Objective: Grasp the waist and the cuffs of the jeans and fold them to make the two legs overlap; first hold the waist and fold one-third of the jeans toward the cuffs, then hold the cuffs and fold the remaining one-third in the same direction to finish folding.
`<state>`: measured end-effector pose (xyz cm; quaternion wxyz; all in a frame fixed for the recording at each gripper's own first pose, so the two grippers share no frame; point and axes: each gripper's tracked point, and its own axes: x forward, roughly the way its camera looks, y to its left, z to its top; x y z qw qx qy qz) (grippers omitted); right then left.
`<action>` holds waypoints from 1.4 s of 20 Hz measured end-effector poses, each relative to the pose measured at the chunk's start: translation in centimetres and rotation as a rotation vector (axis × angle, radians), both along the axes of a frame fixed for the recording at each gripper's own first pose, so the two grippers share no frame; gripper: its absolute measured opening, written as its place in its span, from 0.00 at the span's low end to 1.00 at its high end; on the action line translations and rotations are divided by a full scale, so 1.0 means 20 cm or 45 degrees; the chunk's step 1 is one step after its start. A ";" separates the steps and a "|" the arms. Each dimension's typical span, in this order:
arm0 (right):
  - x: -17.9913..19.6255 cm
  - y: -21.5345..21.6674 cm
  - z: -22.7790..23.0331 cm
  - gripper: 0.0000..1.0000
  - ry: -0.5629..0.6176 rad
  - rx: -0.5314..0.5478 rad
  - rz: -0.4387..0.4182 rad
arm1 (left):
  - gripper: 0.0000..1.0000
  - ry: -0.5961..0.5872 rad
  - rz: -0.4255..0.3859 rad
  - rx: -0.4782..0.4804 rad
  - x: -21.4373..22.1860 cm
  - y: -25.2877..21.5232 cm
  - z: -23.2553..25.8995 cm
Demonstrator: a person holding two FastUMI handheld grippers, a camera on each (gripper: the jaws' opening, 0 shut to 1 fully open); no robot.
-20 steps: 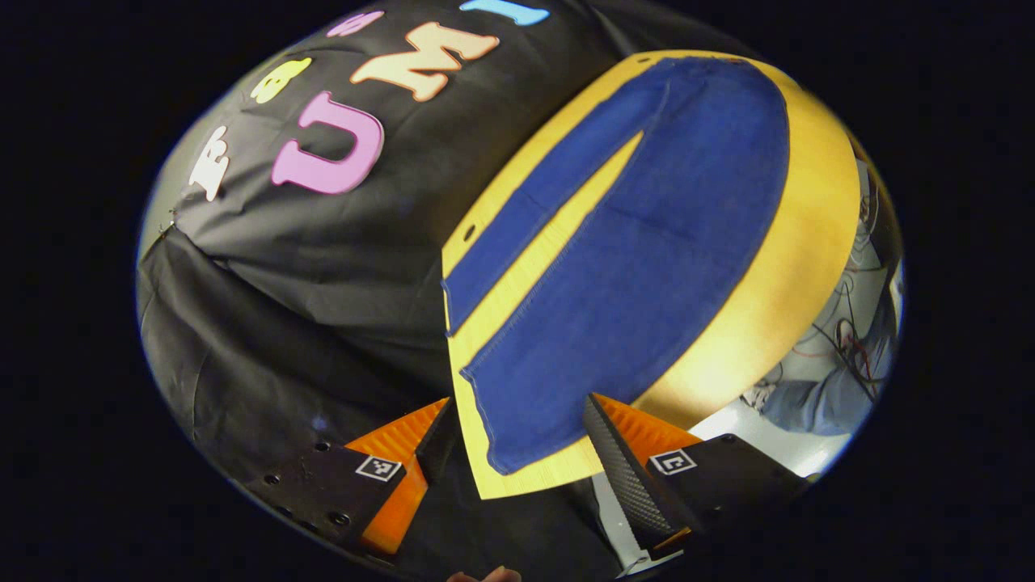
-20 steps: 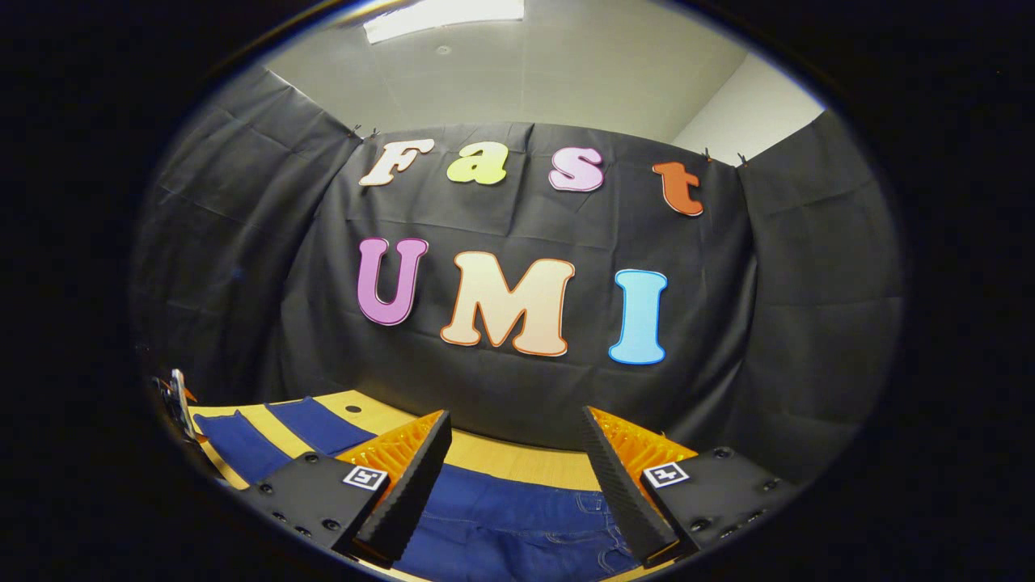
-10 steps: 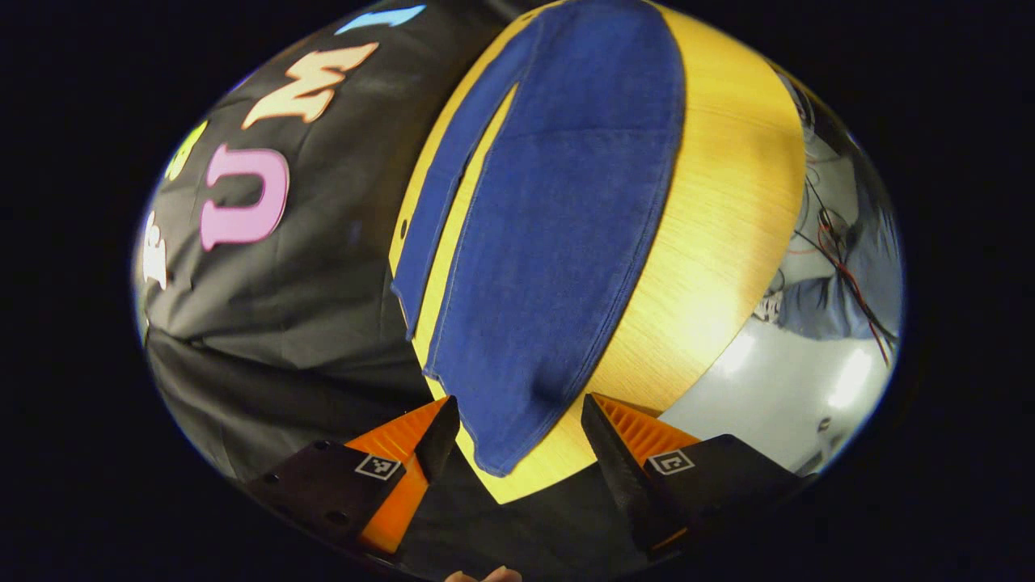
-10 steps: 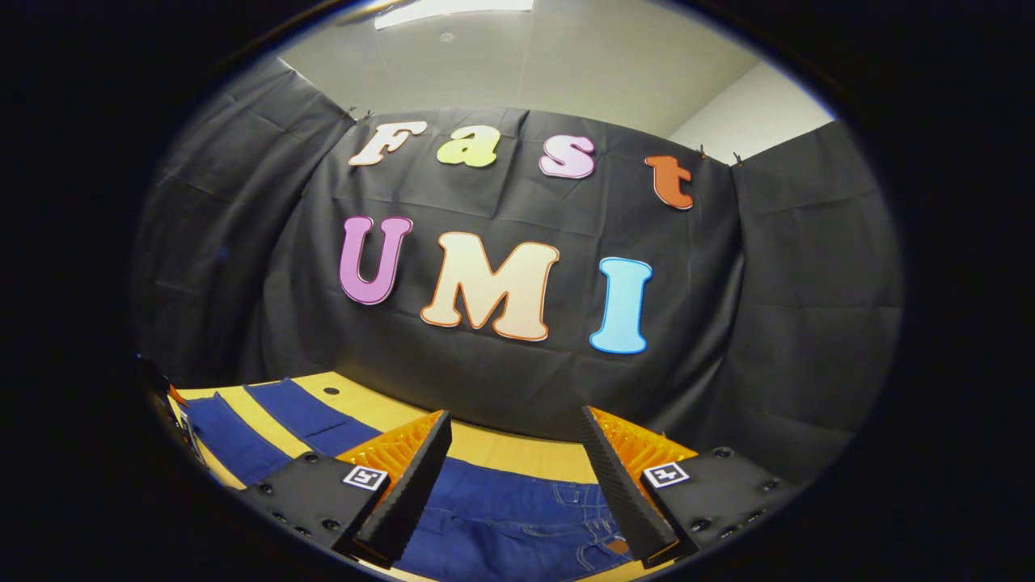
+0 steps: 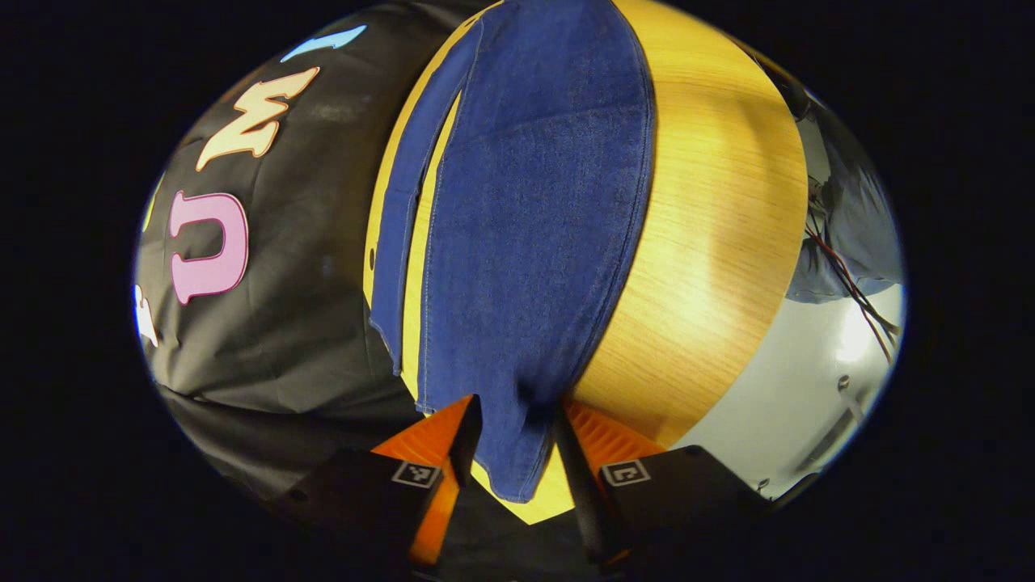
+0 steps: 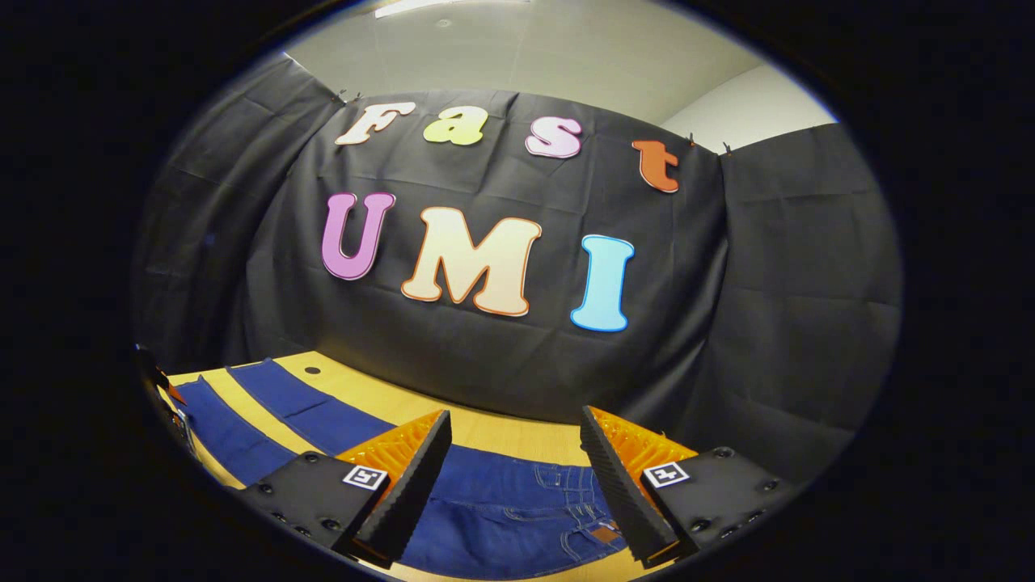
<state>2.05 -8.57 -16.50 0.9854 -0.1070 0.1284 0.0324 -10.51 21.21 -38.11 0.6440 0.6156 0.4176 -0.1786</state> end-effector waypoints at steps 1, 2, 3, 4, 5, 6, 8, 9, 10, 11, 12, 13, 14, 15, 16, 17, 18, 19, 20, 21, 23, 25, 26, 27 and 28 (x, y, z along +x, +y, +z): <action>-0.01 -0.01 -0.01 0.99 0.010 -0.003 -0.008 | 0.53 0.018 -0.006 0.001 0.00 0.00 -0.01; -0.01 -0.02 -0.04 0.99 0.018 -0.008 -0.014 | 0.42 0.043 0.001 -0.010 -0.02 0.00 -0.03; -0.02 -0.04 -0.06 0.99 0.026 -0.017 -0.016 | 0.36 0.065 0.019 -0.016 -0.04 0.00 -0.05; -0.03 -0.05 -0.08 0.99 0.037 -0.032 -0.012 | 0.22 0.078 0.028 -0.025 -0.06 -0.01 -0.05; -0.04 -0.06 -0.10 0.99 0.045 -0.057 0.001 | 0.13 0.084 0.032 -0.021 -0.06 -0.01 -0.06; -0.05 -0.08 -0.12 1.00 0.048 -0.096 0.017 | 0.06 0.078 0.037 -0.016 -0.05 -0.01 -0.06; -0.06 -0.14 -0.18 0.99 0.049 -0.230 0.065 | 0.00 0.072 0.059 -0.027 -0.05 0.00 -0.07; -0.07 -0.19 -0.23 0.99 0.058 -0.329 0.106 | 0.00 0.077 0.070 -0.034 -0.05 0.00 -0.07; -0.09 -0.22 -0.27 0.99 0.064 -0.414 0.146 | 0.00 0.082 0.076 -0.032 -0.05 0.01 -0.07; -0.12 -0.27 -0.32 1.00 0.082 -0.521 0.198 | 0.00 0.089 0.070 -0.022 -0.05 0.01 -0.07; -0.14 -0.30 -0.37 0.99 0.100 -0.607 0.247 | 0.00 0.094 0.059 -0.009 -0.05 0.01 -0.07; -0.17 -0.32 -0.42 0.99 0.122 -0.672 0.287 | 0.00 0.097 0.050 0.006 -0.05 0.01 -0.07; -0.20 -0.34 -0.48 0.99 0.141 -0.721 0.329 | 0.00 0.101 0.043 0.015 -0.05 0.01 -0.07; -0.23 -0.36 -0.52 0.99 0.161 -0.764 0.365 | 0.00 0.104 0.048 0.020 -0.06 0.01 -0.06; -0.27 -0.38 -0.59 1.00 0.187 -0.816 0.412 | 0.00 0.106 0.059 0.017 -0.06 0.01 -0.06; -0.29 -0.38 -0.66 0.99 0.222 -0.872 0.477 | 0.00 0.108 0.068 0.018 -0.06 0.01 -0.06; -0.36 -0.39 -0.74 0.99 0.255 -0.940 0.553 | 0.00 0.110 0.070 0.022 -0.05 0.01 -0.07; -0.41 -0.40 -0.81 0.99 0.284 -1.012 0.639 | 0.00 0.111 0.066 0.032 -0.05 0.01 -0.07; -0.48 -0.42 -0.89 0.99 0.308 -1.088 0.719 | 0.00 0.110 0.060 0.039 -0.06 0.01 -0.06; -0.53 -0.44 -0.96 0.99 0.340 -1.154 0.793 | 0.00 0.106 0.058 0.046 -0.06 0.01 -0.06; -0.59 -0.52 -1.10 0.99 0.419 -1.258 0.890 | 0.00 0.094 0.058 0.055 -0.06 0.01 -0.07; -0.61 -0.58 -1.18 0.99 0.452 -1.317 0.925 | 0.00 0.083 0.054 0.066 -0.06 0.02 -0.07; -0.61 -0.60 -1.22 1.00 0.469 -1.338 0.945 | 0.00 0.079 0.050 0.072 -0.06 0.01 -0.07; -0.60 -0.61 -1.25 0.99 0.476 -1.363 0.967 | 0.00 0.078 0.048 0.074 -0.06 0.02 -0.07; -0.60 -0.61 -1.27 0.99 0.482 -1.377 0.985 | 0.00 0.077 0.051 0.073 -0.06 0.02 -0.07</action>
